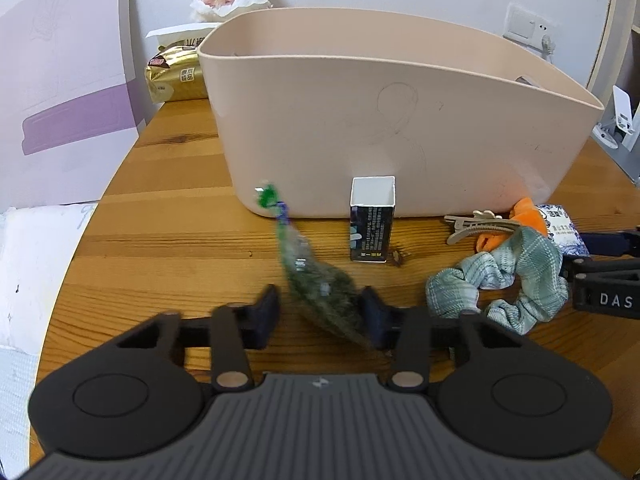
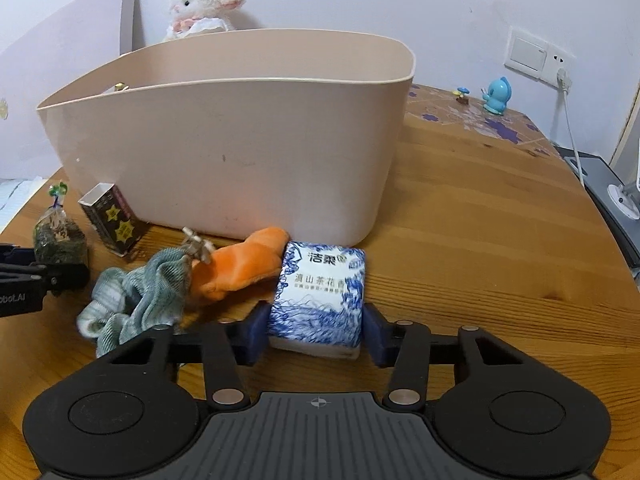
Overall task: Organize objects
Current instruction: 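Grasp the green snack bag with the left tool while the right tool grasps the tissue pack, then lift both items over the basket and release them inside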
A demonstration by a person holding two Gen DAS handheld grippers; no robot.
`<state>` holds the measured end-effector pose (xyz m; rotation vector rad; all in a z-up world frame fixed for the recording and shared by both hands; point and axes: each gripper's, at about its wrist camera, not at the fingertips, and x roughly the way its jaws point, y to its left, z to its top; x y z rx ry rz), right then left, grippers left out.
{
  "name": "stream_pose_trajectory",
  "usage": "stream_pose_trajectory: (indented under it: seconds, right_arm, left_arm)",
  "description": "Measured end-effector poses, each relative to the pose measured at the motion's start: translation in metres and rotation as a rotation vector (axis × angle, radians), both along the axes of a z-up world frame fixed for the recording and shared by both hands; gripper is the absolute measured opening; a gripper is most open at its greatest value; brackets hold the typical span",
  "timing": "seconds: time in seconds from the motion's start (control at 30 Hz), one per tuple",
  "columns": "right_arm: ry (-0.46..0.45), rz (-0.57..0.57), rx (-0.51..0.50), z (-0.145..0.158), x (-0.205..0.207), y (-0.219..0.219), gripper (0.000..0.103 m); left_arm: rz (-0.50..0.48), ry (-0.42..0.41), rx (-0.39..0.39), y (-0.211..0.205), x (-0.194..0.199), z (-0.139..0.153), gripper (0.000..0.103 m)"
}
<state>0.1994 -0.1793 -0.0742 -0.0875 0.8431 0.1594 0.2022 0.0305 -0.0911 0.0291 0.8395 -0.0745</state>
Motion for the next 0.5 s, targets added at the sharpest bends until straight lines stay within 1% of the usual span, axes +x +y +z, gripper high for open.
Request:
stream_pose_trajectory:
  seconds: [0.1, 0.23, 0.5]
  right_arm:
    - [0.010, 0.005, 0.000, 0.002, -0.003, -0.003, 0.043]
    - [0.007, 0.001, 0.005, 0.008, -0.015, -0.008, 0.043]
    - [-0.061, -0.008, 0.024, 0.040, -0.044, -0.024, 0.043]
  left_arm:
    - [-0.002, 0.003, -0.003, 0.002, 0.000, 0.000, 0.037]
    - [0.020, 0.004, -0.007, 0.006, -0.005, 0.001, 0.036]
    - [0.017, -0.042, -0.002, 0.005, -0.027, 0.022, 0.036]
